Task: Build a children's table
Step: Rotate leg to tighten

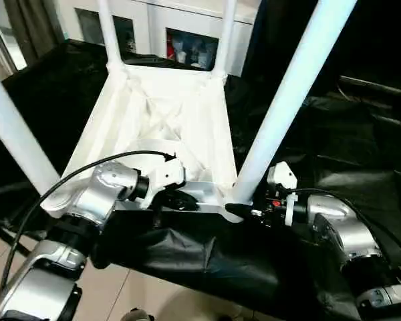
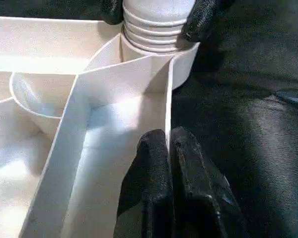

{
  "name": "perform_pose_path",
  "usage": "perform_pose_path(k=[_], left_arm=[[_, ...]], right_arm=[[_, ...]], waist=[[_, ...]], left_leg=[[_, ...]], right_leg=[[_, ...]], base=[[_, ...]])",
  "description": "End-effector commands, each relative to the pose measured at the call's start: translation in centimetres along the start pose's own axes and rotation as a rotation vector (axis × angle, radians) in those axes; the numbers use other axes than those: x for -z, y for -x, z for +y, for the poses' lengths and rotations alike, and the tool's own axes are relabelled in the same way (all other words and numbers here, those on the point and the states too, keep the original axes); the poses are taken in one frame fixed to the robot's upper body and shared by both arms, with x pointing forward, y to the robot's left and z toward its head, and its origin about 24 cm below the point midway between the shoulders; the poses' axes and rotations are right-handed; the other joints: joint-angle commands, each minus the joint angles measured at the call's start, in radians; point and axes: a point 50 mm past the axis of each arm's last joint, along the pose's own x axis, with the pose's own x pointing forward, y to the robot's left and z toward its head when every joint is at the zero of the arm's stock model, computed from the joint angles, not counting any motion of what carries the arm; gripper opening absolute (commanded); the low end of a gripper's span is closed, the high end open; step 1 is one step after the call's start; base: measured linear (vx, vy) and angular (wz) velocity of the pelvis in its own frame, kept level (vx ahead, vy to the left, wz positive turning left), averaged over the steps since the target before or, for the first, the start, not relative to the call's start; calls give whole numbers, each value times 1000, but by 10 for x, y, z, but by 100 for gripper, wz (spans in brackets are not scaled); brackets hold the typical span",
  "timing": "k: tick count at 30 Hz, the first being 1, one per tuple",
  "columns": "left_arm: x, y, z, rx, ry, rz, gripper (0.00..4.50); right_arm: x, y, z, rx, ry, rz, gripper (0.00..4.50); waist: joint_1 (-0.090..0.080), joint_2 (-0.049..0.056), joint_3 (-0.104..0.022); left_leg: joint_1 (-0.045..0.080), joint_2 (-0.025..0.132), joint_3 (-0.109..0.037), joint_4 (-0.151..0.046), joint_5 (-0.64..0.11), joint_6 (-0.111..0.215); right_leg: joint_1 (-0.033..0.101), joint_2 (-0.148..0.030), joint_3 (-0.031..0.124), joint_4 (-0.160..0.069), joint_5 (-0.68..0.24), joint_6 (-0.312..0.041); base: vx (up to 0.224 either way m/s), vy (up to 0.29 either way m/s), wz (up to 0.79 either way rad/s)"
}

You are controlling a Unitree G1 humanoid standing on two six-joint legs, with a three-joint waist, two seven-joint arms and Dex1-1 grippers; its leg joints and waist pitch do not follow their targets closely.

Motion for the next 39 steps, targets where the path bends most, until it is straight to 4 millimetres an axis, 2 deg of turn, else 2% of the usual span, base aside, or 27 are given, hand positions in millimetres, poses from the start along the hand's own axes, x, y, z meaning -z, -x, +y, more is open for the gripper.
perform_pose_path(k=[1,3,4,5,6,7,8,9,10,11,12,13,14,15,16,18,19,21,23,24,27,28,30,31,34,36,39], left_arm=[[2,-9,5,-98,33,9,0],[0,-13,6,-123,38,4,0],[-5,-26,10,-190,47,6,0],[-5,-26,10,-190,47,6,0],[-8,-35,12,-226,54,7,0],[-19,-57,14,-287,71,0,0],[-19,-57,14,-287,71,0,0],[-19,-57,14,-287,71,0,0],[-21,-62,15,-300,74,-2,0],[-22,-63,14,-299,75,-4,0],[-28,-71,13,-296,78,-19,0],[-35,-81,10,-278,75,-37,0],[-35,-81,10,-278,75,-37,0],[-37,-84,9,-268,68,-40,0],[-40,-88,7,-256,60,-43,0],[-43,-92,5,-238,50,-46,0],[-40,-87,5,-215,37,-34,0],[-35,-81,6,-196,33,-25,0],[-32,-75,7,-177,34,-24,0],[-30,-69,8,-159,32,-23,0],[-26,-57,8,-107,20,-34,0],[-25,-53,8,-87,16,-38,0],[-24,-49,7,-68,11,-39,0],[-21,-39,5,-15,-2,-37,0],[-17,-25,2,67,-18,-29,0],[-14,-16,0,117,-8,-19,0],[-11,-8,0,142,-2,1,0]], right_arm=[[6,-3,1,71,-31,2,276],[9,-5,-1,129,-50,1,275],[15,-14,-6,291,-107,-10,274],[15,-14,-6,291,-107,-10,274],[17,-21,-9,380,-133,-11,274],[22,-34,-17,594,-165,34,274],[22,-34,-17,594,-165,34,274],[22,-34,-17,594,-165,34,273],[23,-37,-19,643,-168,48,273],[23,-39,-18,646,-172,47,273],[21,-47,-17,663,-189,43,273],[16,-59,-13,638,-182,33,273],[16,-59,-13,638,-182,33,273],[14,-63,-11,620,-169,27,329],[11,-68,-9,600,-154,20,329],[5,-72,-6,565,-134,-4,348],[0,-67,-9,522,-76,-26,360],[-3,-59,-12,482,-32,-37,387],[-6,-51,-14,436,-20,-47,387],[-7,-44,-15,374,-11,-53,387],[-10,-29,-13,248,26,-47,387],[-10,-25,-12,206,37,-44,387],[-11,-20,-10,168,35,-45,387],[-13,-11,-8,100,33,-40,387],[-15,1,-5,6,41,-24,387],[-14,7,-3,-36,58,4,387],[-10,11,0,-83,66,41,387]], waist=[[1,0,-59],[0,0,-56],[-2,-1,-54],[-4,0,-53],[-9,-1,-54],[-9,7,-53],[-19,3,-48],[-19,1,-49],[-17,0,-51],[-20,0,-49],[-22,12,-48],[-26,11,-48],[-29,8,-51],[-30,8,-51],[-30,17,-53],[-29,16,-56],[-28,15,-57],[-26,12,-61],[-23,13,-60],[-22,8,-60],[-11,7,-63],[-9,8,-63],[-1,10,-66],[5,10,-67],[2,11,-69],[7,13,-68],[14,15,-67]], left_leg=[[16,27,-7,-62,-220,35],[18,26,-9,-65,-272,13],[20,25,-10,-66,-298,0],[19,23,-13,-67,-324,-13],[20,22,-16,-68,-339,-23],[21,23,-19,-69,-344,-34],[25,18,-20,-68,-381,-49],[26,16,-23,-67,-396,-51],[24,15,-24,-65,-395,-35],[26,16,-24,-64,-403,-26],[26,13,-24,-64,-417,-23],[25,12,-27,-65,-431,-23],[24,12,-29,-66,-432,-24],[24,13,-30,-68,-431,-21],[23,16,-30,-71,-429,-19],[23,18,-28,-73,-426,-19],[19,19,-27,-73,-417,-13],[16,21,-24,-72,-390,-2],[14,20,-20,-71,-367,15],[13,20,-18,-69,-358,24],[13,22,-16,-64,-325,48],[11,23,-12,-64,-297,57],[11,26,-12,-63,-249,60],[12,26,-13,-62,-230,67],[10,28,-12,-62,-202,76],[13,31,-9,-60,-178,83],[17,31,-3,-58,-177,81]], right_leg=[[43,-48,37,-53,-197,-226],[39,-48,38,-62,-283,-203],[35,-48,38,-68,-335,-185],[33,-49,38,-73,-389,-165],[30,-48,37,-75,-421,-152],[30,-50,37,-75,-434,-147],[21,-47,33,-84,-501,-130],[24,-49,29,-88,-542,-115],[27,-53,30,-97,-573,-93],[20,-51,29,-103,-582,-85],[16,-50,29,-105,-593,-84],[19,-49,25,-108,-611,-74],[23,-48,21,-109,-611,-68],[24,-48,20,-109,-603,-69],[25,-48,21,-108,-563,-80],[26,-46,22,-104,-506,-100],[29,-45,25,-95,-445,-126],[33,-46,28,-88,-379,-148],[36,-46,29,-84,-336,-167],[38,-46,29,-83,-333,-174],[44,-49,30,-80,-312,-182],[42,-48,31,-76,-277,-192],[47,-49,31,-67,-220,-213],[50,-47,30,-60,-186,-225],[50,-44,30,-49,-117,-248],[52,-42,29,-41,-60,-269],[49,-41,28,-39,-52,-281]], base=[[0,0,0],[0,0,0],[0,0,0],[0,0,0],[0,0,0],[0,0,0],[-62,-1,-3],[-56,2,-3],[-56,2,-3],[0,0,0],[0,0,0],[0,0,0],[0,0,0],[0,0,0],[0,0,0],[0,0,0],[0,0,0],[0,0,0],[0,0,0],[0,0,0],[0,0,0],[0,0,0],[0,0,0],[0,0,0],[0,0,0],[0,0,0],[0,0,0]])
